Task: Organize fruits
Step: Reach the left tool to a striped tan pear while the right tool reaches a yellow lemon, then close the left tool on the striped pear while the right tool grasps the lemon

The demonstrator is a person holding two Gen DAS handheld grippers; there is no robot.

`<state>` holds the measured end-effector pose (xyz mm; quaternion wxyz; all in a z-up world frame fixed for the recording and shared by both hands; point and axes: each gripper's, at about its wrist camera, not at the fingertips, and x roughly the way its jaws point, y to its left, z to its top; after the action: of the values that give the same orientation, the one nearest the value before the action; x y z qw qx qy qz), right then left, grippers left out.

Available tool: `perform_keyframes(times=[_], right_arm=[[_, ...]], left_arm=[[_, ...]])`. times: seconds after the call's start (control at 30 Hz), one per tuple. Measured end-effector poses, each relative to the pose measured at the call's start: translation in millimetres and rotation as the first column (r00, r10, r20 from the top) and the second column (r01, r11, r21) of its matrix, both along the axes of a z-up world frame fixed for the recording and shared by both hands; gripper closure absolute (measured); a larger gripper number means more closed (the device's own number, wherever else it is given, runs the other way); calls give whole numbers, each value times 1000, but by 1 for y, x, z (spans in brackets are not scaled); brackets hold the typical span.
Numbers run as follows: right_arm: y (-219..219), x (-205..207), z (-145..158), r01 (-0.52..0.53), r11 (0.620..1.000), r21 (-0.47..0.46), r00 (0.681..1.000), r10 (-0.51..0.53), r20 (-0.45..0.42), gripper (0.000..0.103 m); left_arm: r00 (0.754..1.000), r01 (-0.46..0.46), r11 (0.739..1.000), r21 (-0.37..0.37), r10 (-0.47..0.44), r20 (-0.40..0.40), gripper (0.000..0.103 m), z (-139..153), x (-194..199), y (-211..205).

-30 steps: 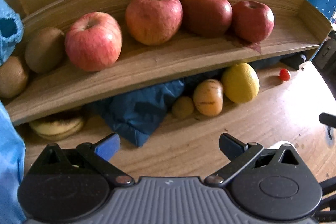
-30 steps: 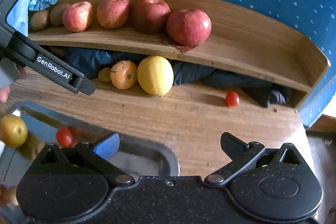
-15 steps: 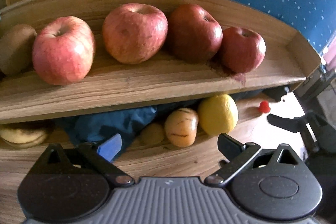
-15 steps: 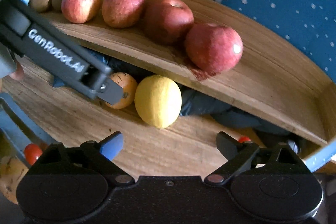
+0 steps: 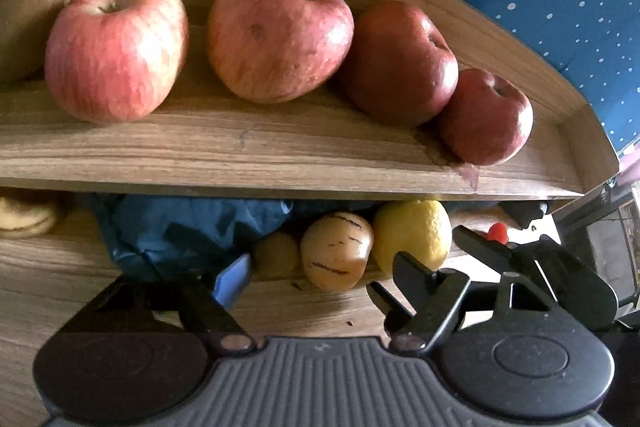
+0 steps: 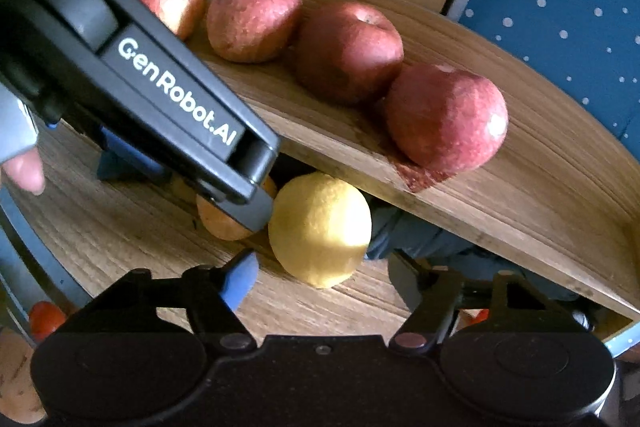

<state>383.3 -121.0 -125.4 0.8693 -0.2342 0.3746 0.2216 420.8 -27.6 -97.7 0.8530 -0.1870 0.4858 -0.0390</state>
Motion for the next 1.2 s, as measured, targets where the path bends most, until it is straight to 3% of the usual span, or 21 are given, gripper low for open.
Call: perform_keyframes(times=[0.33,0.5,0.7,0.83,1.03,1.2], right_arm=[[9,13,1,-15,1000,0,1000,15,18,39],[9,13,-1,-18,1000,2,1000,18,15,39],[6,9,-2,-7,1000,21,1000,7,8,39],[-5,17,2,12,998,57,1000,-11,-18,45],[-5,15,3,46,997,66,999,-44,-26,46],[-13,4,8,81,994,79,996,-78,-37,46]], left_arm=[[998,-41,997,-64,38,-55,35,5,-4,14],[996,-59,991,-119,50,-77,35,2,-2,9],[983,-151,968,-199,126,-134,33,-8,6,13],[980,-170,964,-207,143,-139,31,-11,3,19],[976,-186,951,-247,151,-155,37,-12,-5,29],[972,-205,939,-276,162,-171,34,-16,-4,28]])
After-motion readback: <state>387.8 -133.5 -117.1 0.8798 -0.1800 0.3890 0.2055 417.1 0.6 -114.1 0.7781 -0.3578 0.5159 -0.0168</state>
